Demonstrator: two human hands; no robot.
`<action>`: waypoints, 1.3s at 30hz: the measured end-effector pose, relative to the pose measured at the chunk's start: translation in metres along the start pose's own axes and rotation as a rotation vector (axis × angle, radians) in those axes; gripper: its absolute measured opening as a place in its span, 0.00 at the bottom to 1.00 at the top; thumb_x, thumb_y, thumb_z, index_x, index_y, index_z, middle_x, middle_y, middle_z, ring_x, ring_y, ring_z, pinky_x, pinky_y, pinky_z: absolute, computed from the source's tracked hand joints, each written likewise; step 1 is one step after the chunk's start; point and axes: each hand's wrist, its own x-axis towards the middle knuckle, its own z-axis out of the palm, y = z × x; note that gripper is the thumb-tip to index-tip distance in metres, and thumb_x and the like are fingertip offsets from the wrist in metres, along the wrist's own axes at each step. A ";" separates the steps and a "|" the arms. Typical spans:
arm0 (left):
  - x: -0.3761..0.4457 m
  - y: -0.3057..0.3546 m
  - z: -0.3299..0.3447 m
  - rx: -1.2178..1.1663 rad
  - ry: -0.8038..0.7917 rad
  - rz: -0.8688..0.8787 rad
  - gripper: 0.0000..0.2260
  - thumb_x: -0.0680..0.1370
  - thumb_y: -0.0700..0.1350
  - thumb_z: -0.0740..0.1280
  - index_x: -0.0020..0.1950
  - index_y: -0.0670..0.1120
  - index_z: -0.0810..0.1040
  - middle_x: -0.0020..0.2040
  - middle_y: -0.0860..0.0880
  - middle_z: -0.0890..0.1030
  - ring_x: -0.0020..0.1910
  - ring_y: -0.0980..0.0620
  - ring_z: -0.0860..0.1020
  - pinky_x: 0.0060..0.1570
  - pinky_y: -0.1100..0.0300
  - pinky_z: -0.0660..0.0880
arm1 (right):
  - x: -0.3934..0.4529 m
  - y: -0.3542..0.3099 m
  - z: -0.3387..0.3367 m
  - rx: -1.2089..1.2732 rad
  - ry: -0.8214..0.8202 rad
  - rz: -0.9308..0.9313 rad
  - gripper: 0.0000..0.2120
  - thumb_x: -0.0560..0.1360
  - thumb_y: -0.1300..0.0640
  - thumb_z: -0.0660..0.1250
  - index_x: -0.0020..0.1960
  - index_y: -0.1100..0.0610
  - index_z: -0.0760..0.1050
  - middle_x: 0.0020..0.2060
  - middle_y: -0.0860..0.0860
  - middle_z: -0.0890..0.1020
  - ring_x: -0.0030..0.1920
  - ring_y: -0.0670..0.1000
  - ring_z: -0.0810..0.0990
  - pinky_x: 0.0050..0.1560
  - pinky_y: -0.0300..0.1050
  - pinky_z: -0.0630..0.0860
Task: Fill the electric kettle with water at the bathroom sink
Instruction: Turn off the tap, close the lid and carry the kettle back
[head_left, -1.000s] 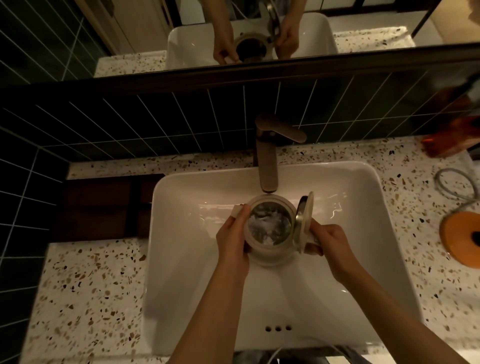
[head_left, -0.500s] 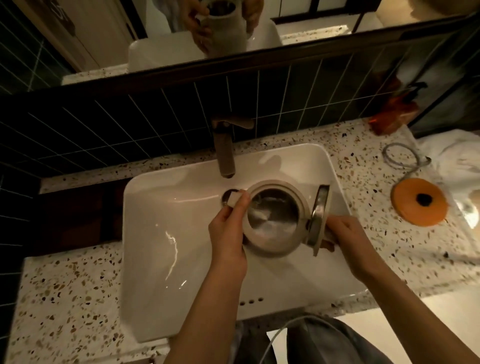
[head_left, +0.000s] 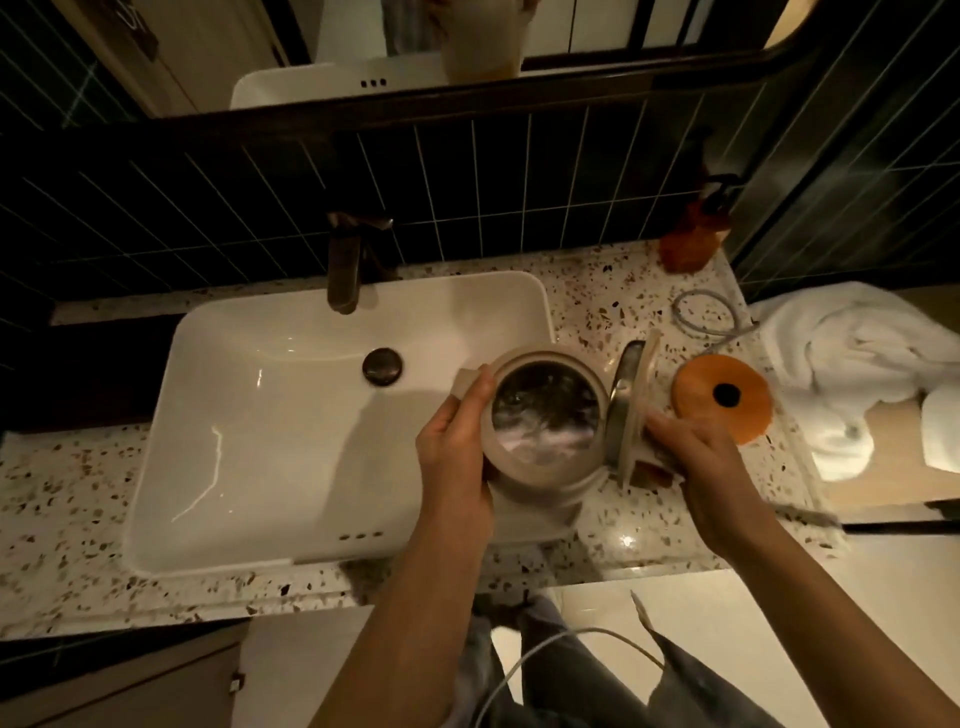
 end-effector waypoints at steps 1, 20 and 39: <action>-0.005 -0.004 0.004 -0.007 0.000 0.003 0.15 0.72 0.47 0.73 0.56 0.43 0.84 0.51 0.44 0.86 0.51 0.45 0.84 0.50 0.54 0.80 | -0.001 0.002 -0.007 -0.002 0.022 0.006 0.45 0.65 0.31 0.69 0.33 0.78 0.66 0.29 0.77 0.67 0.30 0.75 0.63 0.33 0.47 0.64; -0.013 -0.023 0.011 0.247 -0.111 0.021 0.13 0.73 0.50 0.72 0.55 0.45 0.84 0.46 0.49 0.86 0.47 0.53 0.83 0.47 0.59 0.75 | -0.006 0.024 -0.036 0.054 0.123 0.082 0.48 0.61 0.31 0.71 0.38 0.80 0.68 0.33 0.78 0.70 0.35 0.61 0.70 0.38 0.53 0.66; -0.086 -0.022 0.078 1.004 -0.455 0.922 0.17 0.82 0.41 0.58 0.72 0.45 0.69 0.70 0.48 0.74 0.69 0.54 0.70 0.66 0.74 0.63 | -0.006 0.030 -0.043 0.054 0.110 0.065 0.30 0.70 0.44 0.67 0.35 0.75 0.71 0.29 0.74 0.69 0.30 0.59 0.68 0.32 0.47 0.67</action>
